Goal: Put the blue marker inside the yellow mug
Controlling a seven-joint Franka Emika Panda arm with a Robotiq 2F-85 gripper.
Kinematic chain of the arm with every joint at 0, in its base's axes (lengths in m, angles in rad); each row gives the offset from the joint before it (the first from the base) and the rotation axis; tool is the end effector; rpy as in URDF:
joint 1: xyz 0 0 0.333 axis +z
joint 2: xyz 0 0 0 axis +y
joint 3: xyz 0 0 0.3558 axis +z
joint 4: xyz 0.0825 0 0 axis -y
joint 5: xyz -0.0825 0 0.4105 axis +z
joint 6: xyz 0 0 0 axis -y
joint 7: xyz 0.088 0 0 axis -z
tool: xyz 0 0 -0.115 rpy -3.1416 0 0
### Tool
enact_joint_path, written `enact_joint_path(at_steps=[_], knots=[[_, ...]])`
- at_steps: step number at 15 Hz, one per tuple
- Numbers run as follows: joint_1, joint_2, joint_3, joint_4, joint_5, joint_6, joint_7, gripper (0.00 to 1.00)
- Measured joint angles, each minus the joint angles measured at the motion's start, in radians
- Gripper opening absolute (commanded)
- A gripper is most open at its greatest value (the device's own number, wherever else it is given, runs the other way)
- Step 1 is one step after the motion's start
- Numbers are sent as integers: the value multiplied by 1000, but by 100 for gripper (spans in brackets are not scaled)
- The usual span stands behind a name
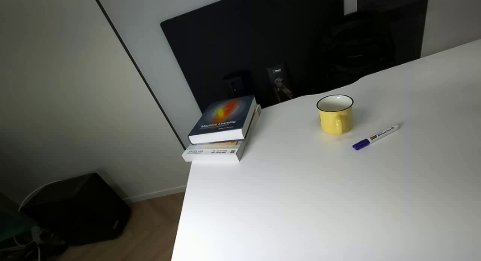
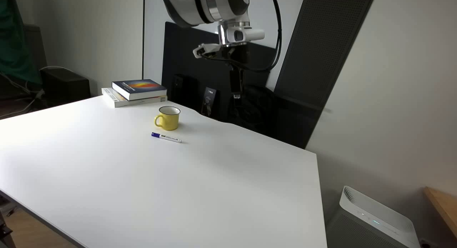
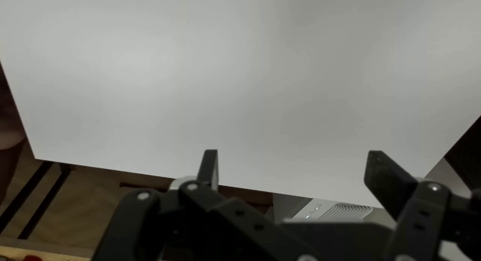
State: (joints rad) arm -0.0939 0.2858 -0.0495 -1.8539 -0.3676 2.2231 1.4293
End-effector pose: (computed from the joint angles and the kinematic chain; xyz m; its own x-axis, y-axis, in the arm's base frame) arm 0.6599 -0.1068 0.3947 0.2005 -0.9262 0.3192 -0.9773 -0.2120 -0.0014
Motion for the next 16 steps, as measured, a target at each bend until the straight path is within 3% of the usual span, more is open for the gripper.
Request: enact_joint_path(at_steps=[8, 16], knots=[[80, 223, -19, 282, 76, -89, -143, 100], [143, 362, -21, 475, 157, -121, -242, 100]])
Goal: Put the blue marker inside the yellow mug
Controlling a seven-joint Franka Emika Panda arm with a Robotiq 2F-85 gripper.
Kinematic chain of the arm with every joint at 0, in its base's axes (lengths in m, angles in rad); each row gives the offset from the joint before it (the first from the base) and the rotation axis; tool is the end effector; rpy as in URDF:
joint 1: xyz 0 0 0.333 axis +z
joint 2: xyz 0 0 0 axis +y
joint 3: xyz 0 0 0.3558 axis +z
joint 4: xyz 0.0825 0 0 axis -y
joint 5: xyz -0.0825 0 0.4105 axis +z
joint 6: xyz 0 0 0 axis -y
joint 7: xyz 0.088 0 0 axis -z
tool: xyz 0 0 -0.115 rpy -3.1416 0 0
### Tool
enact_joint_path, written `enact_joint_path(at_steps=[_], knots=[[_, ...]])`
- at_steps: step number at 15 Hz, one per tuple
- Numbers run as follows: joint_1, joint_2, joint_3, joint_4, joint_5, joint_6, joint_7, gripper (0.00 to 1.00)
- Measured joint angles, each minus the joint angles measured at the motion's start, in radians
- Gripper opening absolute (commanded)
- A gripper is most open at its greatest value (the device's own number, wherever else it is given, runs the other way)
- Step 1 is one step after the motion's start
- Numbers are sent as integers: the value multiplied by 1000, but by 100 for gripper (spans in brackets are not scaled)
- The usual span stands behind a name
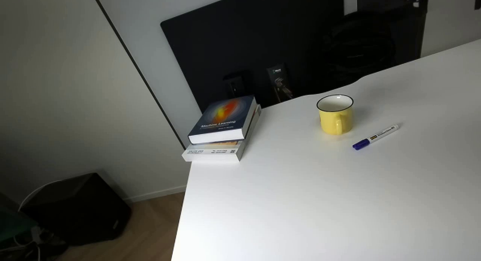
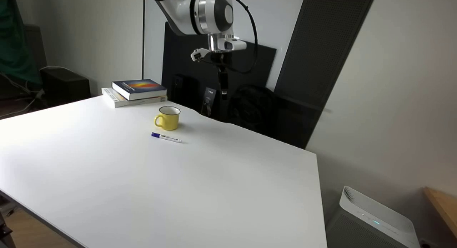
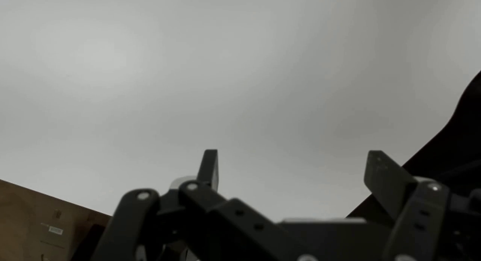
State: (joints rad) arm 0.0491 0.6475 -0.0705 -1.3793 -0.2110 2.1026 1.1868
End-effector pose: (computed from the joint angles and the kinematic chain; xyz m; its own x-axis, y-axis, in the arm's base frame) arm 0.7822 -0.0161 0.3548 0.4508 -0.8608 0.2361 -0.8887 -0.4577 0.0283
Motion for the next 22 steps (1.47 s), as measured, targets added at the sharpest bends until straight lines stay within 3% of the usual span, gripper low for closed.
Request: enact_joint_path(at_steps=[5, 16, 22], knots=[[31, 31, 1, 43, 36, 0, -46, 100], [32, 31, -1, 44, 36, 0, -52, 100], [64, 32, -24, 29, 28, 26, -52, 100]])
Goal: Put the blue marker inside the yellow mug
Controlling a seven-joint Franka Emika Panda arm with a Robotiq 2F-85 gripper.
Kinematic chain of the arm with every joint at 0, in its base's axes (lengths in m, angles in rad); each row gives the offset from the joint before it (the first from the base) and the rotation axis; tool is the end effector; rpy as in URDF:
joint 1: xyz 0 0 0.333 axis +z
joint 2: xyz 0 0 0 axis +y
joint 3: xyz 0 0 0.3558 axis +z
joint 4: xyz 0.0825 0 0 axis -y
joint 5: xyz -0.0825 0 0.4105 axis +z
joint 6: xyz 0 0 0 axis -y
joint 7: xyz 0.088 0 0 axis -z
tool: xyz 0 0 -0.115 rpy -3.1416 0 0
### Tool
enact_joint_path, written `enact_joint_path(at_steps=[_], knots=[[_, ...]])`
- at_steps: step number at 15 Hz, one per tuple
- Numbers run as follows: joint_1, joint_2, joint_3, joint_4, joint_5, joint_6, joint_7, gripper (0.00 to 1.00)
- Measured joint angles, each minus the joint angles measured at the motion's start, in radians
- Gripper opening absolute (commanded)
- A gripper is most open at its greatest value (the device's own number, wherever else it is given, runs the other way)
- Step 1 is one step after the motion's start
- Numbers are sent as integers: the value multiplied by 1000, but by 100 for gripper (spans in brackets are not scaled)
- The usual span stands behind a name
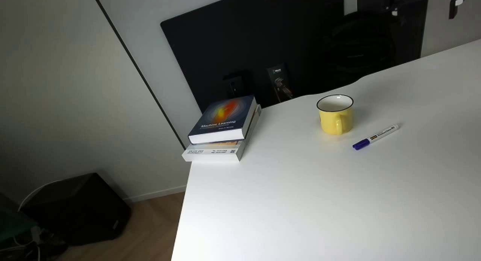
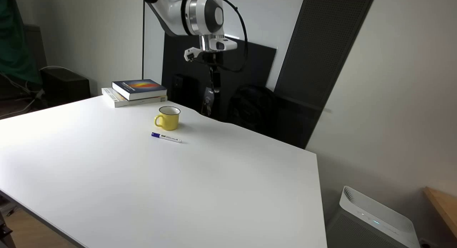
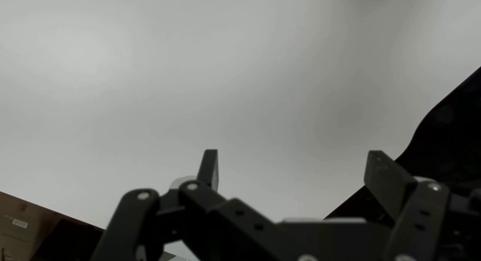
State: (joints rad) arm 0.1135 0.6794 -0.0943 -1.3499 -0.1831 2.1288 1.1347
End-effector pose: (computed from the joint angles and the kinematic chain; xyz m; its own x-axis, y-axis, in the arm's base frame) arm 0.7914 0.0233 0.3476 0.5245 -0.8176 0.2377 -0.8435 -0.5370 0.0140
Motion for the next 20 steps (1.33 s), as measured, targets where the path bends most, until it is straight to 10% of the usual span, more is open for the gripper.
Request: enact_joint_path(at_steps=[20], knots=[[36, 197, -47, -8, 23, 129, 103, 100]])
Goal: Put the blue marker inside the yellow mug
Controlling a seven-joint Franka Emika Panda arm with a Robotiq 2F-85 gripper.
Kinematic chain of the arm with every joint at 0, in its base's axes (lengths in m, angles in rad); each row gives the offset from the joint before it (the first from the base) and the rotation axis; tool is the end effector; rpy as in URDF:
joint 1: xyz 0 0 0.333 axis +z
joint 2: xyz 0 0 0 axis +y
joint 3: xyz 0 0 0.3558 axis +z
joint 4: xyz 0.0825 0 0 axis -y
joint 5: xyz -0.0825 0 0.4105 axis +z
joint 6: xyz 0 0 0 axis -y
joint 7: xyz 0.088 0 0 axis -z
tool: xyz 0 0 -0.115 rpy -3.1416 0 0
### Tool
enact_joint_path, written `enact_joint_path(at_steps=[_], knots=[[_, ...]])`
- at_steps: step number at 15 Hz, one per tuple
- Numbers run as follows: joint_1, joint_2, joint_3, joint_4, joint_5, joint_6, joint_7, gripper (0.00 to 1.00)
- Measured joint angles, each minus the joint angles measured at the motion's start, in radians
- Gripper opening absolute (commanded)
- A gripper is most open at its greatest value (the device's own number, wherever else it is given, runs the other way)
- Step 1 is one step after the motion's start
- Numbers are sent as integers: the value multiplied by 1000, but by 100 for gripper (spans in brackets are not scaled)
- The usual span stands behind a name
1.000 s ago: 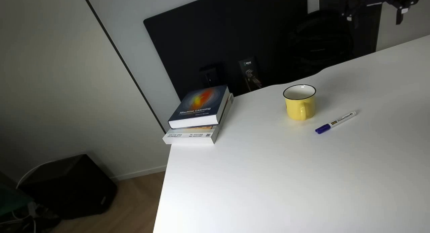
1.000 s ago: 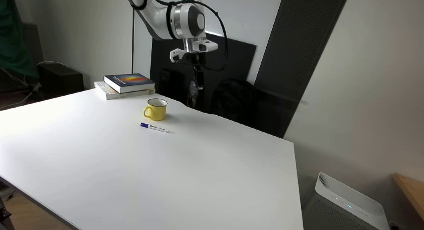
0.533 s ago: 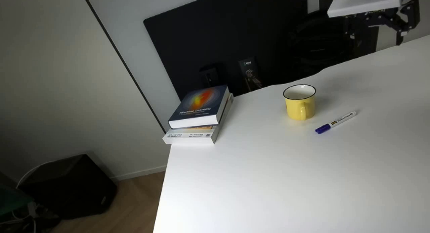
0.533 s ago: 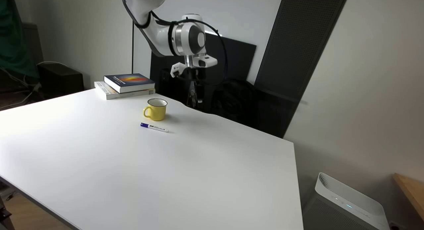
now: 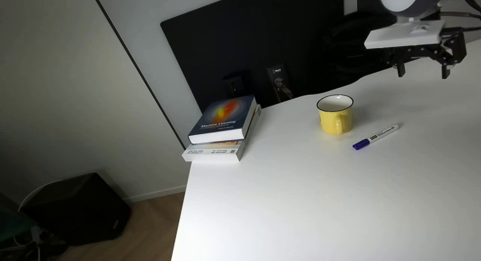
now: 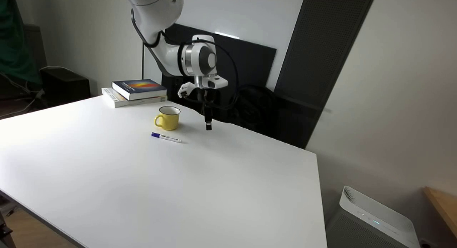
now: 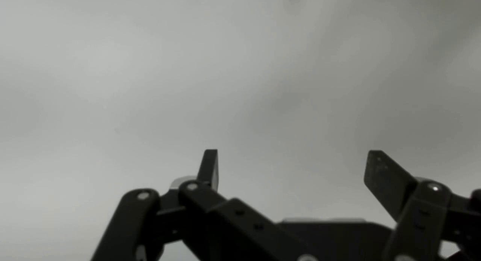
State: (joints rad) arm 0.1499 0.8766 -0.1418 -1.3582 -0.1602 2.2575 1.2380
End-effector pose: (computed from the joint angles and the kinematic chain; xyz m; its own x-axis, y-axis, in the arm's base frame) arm 0.7917 0.0269 0.2019 0.4683 -0.8549 0.2231 -0.8823 -0.4660 0.0664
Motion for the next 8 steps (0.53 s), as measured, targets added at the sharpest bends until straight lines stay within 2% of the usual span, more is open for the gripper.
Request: enact_joint_path(at_steps=[8], knots=[[36, 42, 5, -7, 21, 0, 0, 100]])
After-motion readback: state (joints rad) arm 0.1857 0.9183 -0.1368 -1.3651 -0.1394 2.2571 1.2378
